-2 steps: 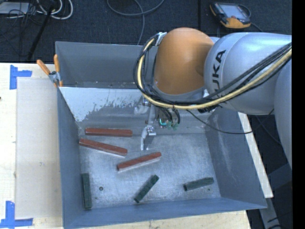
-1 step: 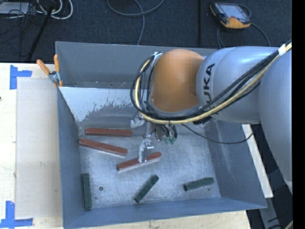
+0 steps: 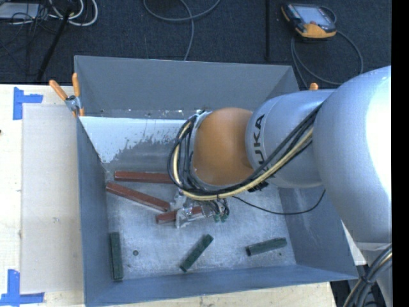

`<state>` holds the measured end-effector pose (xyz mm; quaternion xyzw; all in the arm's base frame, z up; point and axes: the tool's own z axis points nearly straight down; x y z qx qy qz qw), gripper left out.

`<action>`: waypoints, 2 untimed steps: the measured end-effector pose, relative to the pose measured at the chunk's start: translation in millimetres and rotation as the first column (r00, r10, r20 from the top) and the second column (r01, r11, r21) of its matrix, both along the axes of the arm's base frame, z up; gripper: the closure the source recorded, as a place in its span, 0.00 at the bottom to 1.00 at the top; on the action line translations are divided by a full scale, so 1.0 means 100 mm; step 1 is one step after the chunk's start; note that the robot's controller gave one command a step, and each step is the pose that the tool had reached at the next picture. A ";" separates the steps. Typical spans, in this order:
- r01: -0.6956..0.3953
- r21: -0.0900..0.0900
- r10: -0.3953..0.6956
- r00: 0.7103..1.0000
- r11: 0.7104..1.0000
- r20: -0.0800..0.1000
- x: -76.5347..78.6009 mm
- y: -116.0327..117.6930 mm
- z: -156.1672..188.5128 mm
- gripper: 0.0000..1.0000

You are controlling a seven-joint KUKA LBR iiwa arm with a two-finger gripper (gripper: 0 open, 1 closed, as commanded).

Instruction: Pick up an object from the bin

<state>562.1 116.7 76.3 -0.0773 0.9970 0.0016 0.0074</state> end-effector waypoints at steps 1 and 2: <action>0.001 0.000 -0.001 1.000 1.000 0.000 0.00 0.00 0.00 1.00; 0.001 -0.004 -0.001 1.000 1.000 -0.013 0.02 -0.02 1.43 1.00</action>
Offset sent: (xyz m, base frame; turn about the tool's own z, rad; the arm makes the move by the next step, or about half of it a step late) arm 0.0010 -0.0028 0.1432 -0.0020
